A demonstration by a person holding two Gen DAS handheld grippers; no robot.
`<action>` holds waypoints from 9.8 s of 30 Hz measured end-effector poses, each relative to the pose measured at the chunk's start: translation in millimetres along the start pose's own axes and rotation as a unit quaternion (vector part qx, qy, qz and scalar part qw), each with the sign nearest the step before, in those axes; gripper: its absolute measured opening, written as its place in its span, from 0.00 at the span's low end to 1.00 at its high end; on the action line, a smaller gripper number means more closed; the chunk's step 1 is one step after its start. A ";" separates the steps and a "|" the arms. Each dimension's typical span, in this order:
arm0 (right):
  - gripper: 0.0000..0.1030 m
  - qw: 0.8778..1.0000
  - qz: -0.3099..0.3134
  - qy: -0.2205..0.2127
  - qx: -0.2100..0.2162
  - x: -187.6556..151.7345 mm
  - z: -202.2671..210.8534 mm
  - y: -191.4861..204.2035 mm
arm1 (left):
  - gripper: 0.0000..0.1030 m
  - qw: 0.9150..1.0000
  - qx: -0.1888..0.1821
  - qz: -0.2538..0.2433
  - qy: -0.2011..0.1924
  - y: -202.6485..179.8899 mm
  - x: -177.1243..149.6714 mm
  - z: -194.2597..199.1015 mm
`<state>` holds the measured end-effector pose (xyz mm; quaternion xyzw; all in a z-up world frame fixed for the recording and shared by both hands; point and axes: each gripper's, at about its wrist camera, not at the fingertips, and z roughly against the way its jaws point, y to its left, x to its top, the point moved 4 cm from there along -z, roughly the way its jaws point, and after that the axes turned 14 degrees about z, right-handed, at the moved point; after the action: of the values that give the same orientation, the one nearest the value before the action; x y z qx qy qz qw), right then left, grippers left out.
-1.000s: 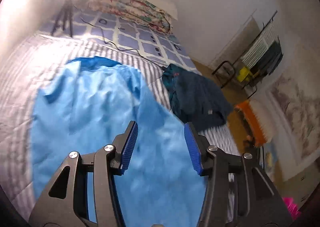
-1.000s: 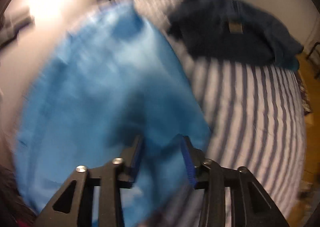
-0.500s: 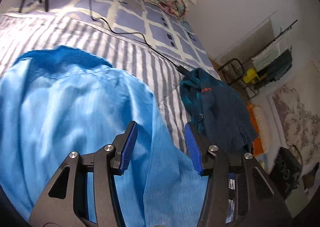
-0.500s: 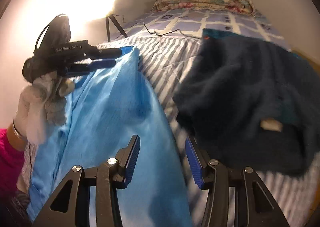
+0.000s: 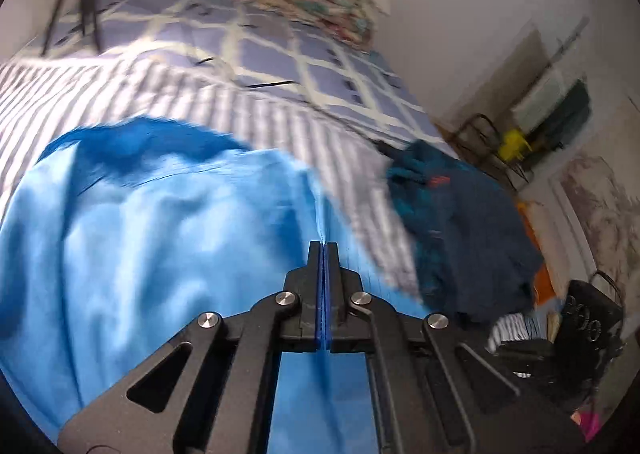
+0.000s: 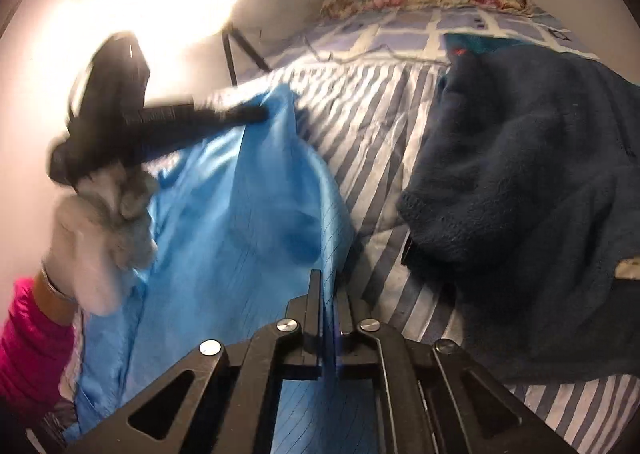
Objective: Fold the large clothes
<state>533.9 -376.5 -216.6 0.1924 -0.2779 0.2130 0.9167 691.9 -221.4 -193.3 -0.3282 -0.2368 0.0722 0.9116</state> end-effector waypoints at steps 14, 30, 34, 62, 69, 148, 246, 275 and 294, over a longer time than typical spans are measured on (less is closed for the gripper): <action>0.33 0.998 -0.059 0.002 -0.016 -16.5 14.3 -25.0 | 0.00 0.998 0.025 0.021 -0.045 -5.1 18.9 -20.7; 0.41 0.990 0.005 -0.115 -0.084 -41.0 219.9 82.7 | 0.00 0.986 -0.014 -0.092 -0.141 -81.0 -71.9 274.4; 0.42 0.985 -0.002 -0.143 -0.098 -65.0 282.6 114.2 | 0.00 0.982 -0.026 -0.112 -0.153 -91.2 -111.8 354.4; 0.70 0.986 -0.032 -0.130 -0.099 -209.6 336.8 206.6 | 0.57 0.982 -0.011 -0.145 0.120 -62.3 -448.8 276.4; 0.70 0.983 -0.064 -0.121 -0.124 -213.3 312.2 170.7 | 0.57 0.987 -0.015 -0.125 0.098 -59.3 -458.7 299.5; 0.00 0.987 -0.019 0.035 -0.157 -88.9 65.8 192.9 | 0.02 0.987 -0.112 0.057 0.096 32.3 -470.8 302.0; 0.66 0.995 -0.056 0.074 0.027 -303.4 151.5 282.9 | 0.51 0.982 -0.001 0.152 0.115 199.5 -441.9 376.8; 0.05 0.970 -0.116 0.008 0.213 -274.8 162.5 294.7 | 0.03 0.981 -0.101 0.143 0.078 128.5 -388.4 396.4; 0.05 0.970 -0.181 -0.053 0.150 -149.3 121.7 216.4 | 0.03 0.982 -0.063 0.176 0.035 128.3 -248.8 308.0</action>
<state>261.5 -295.4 -160.3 0.3863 -0.2518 0.0720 0.8844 329.1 -19.7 -163.0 -0.4243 -0.1472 0.2051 0.8696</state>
